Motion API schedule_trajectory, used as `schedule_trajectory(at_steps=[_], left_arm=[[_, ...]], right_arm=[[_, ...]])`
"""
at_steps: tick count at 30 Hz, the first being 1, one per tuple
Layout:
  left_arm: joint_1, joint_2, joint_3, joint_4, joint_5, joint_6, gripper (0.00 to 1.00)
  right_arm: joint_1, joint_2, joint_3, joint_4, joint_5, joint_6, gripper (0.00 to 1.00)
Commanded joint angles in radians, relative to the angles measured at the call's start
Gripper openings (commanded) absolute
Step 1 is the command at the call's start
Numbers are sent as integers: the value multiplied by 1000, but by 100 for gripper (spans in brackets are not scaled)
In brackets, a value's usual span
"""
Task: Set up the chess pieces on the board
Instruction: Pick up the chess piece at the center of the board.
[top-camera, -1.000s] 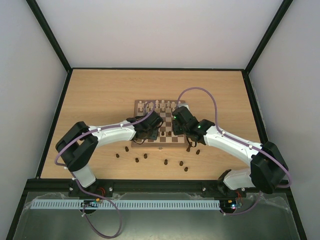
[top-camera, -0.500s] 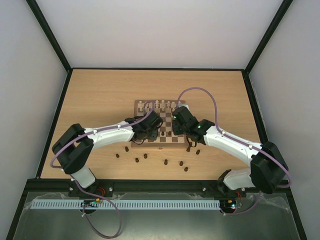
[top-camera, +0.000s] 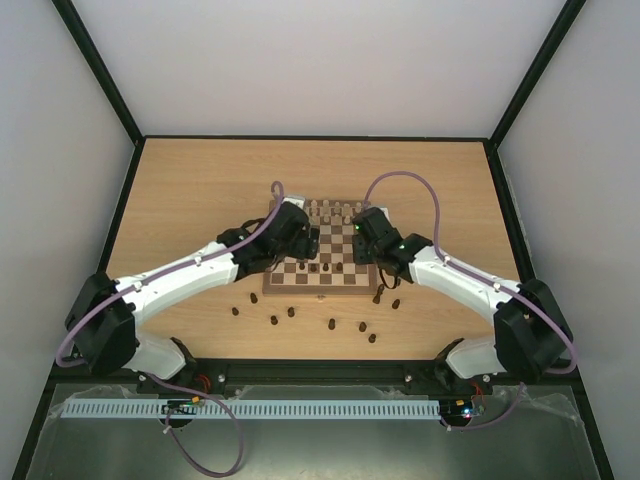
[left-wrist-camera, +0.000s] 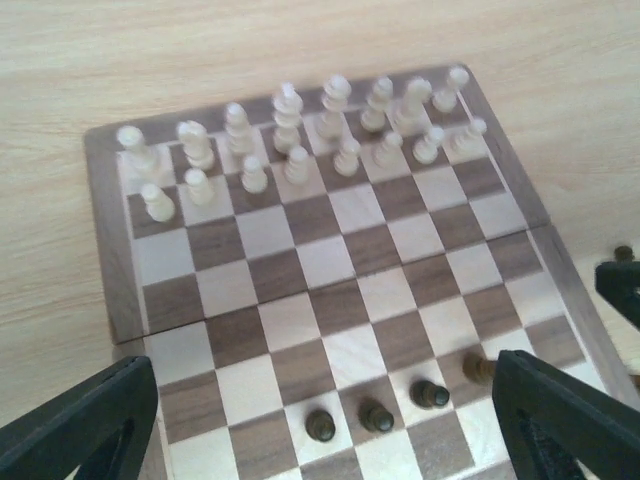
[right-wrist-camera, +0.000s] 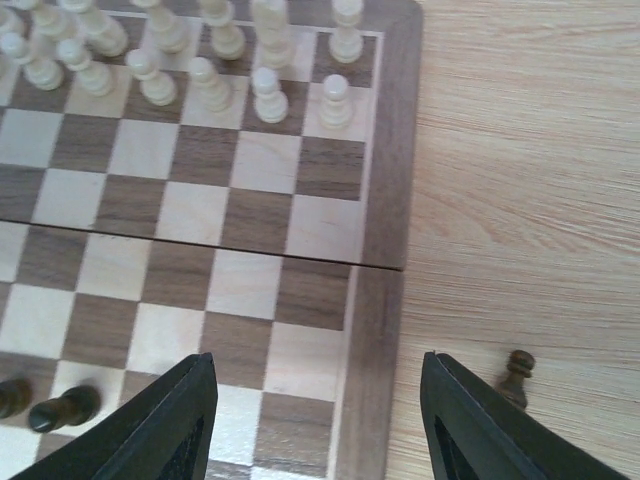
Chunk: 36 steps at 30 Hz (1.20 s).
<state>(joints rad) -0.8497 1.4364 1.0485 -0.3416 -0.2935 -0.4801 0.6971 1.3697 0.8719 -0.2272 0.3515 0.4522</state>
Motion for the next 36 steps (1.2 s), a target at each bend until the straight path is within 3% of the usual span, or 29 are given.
schedule_trajectory(at_steps=[1,7,14,20,36], left_arm=[[52,-37,-10,23,-41,22,99],[136,-116,-125,-22,-41,-90,99],[157,-265,-351,-10,-90,-237,98],[166,-330,-435,-30,-120,-314,91],[244,-255,-517,0,-146,-352,68]], right_arm=[[-27,24,-18,-23,3,9,57],[-28,40,-12,-22,-15,5,56],[-27,11,-20,-11,-73,3,56],[-27,0,-25,3,-143,1,54],[-27,-39,-37,12,-200,-3,54]])
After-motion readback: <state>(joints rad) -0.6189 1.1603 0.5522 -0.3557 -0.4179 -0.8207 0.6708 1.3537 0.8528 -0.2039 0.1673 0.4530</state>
